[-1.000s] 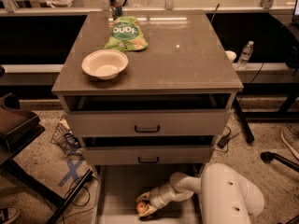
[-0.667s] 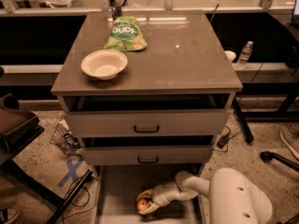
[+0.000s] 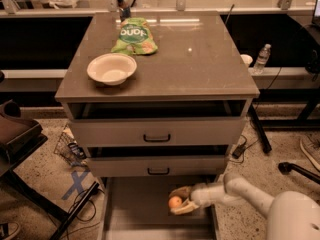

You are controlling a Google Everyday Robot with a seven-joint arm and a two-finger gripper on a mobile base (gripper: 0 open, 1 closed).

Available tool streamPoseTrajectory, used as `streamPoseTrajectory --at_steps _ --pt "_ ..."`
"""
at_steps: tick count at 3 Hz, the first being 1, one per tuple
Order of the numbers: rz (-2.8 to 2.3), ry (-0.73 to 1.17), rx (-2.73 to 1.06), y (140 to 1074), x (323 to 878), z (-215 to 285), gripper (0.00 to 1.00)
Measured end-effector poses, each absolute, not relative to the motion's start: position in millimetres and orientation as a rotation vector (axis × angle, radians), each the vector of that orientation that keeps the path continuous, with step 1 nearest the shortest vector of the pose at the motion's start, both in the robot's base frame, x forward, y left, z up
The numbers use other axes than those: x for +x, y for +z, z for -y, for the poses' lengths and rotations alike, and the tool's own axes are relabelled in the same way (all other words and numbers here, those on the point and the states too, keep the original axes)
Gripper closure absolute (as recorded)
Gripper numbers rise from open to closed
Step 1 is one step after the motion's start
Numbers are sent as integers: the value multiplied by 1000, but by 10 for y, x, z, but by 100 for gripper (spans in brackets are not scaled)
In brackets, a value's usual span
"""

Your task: Pick orange from top drawer and place on counter

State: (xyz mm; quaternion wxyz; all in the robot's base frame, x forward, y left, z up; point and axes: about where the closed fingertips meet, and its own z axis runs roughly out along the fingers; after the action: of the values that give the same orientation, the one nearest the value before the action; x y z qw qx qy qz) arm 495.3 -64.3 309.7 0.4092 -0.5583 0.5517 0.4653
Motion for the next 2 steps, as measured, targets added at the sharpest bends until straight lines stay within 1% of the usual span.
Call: streamPoseTrajectory --at_steps 1,2 --pt "-1427 1195 -1279 3846 5040 1291 100" --pt "-1552 1128 -1155 4784 5188 2072 100"
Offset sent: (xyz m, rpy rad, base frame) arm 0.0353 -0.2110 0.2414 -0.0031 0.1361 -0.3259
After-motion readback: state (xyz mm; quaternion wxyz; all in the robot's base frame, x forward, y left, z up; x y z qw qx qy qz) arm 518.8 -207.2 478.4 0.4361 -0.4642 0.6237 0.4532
